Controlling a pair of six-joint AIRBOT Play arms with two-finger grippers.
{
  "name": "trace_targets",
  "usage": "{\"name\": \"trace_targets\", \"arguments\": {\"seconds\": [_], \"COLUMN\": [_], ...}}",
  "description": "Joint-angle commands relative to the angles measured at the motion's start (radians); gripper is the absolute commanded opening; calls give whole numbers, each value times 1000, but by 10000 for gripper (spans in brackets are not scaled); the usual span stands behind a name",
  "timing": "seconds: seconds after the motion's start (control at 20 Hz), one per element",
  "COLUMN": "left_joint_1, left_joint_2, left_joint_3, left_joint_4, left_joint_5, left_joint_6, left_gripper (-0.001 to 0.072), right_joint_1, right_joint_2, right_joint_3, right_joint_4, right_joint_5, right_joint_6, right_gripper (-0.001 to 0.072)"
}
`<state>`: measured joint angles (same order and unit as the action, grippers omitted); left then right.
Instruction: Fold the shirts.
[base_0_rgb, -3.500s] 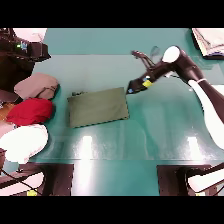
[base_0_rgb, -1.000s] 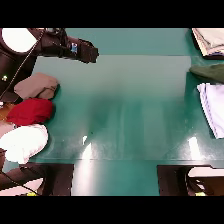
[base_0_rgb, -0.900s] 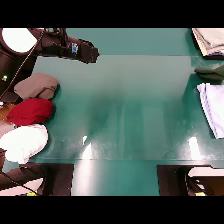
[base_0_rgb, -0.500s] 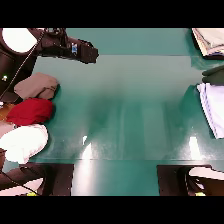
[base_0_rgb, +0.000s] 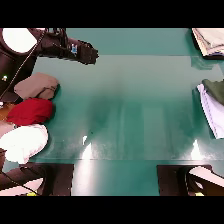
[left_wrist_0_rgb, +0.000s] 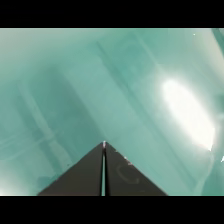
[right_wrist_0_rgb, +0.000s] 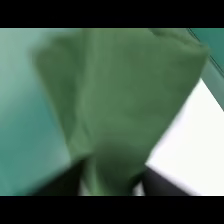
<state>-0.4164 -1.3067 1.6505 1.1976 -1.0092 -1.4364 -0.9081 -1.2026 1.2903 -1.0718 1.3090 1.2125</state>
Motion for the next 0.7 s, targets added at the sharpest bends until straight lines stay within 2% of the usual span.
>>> {"name": "trace_targets", "arguments": {"seconds": [0.0,0.25,0.5,0.55,0.6,0.65], "left_joint_1": [-1,-1,-1,-1,-1,-1], "left_joint_2": [0,0,1,1,1,1], "left_joint_3": [0,0,0,0,0,0], "left_joint_4": [1,0,-1,-1,-1,-1], "left_joint_5": [-2,-2,-34,-39,-34,-22], "left_joint_6": [4,4,3,3,3,3], "left_gripper": [26,27,27,26,26,26], "right_joint_1": [-69,-64,214,293,381,461], "right_joint_2": [52,101,115,115,115,115], "right_joint_3": [-112,-129,-129,-129,-129,-129], "right_joint_4": [-144,-48,169,192,195,193], "right_joint_5": [30,0,36,32,19,8], "right_joint_6": [3,3,3,3,3,3], "right_gripper": [660,654,645,563,433,342]}}
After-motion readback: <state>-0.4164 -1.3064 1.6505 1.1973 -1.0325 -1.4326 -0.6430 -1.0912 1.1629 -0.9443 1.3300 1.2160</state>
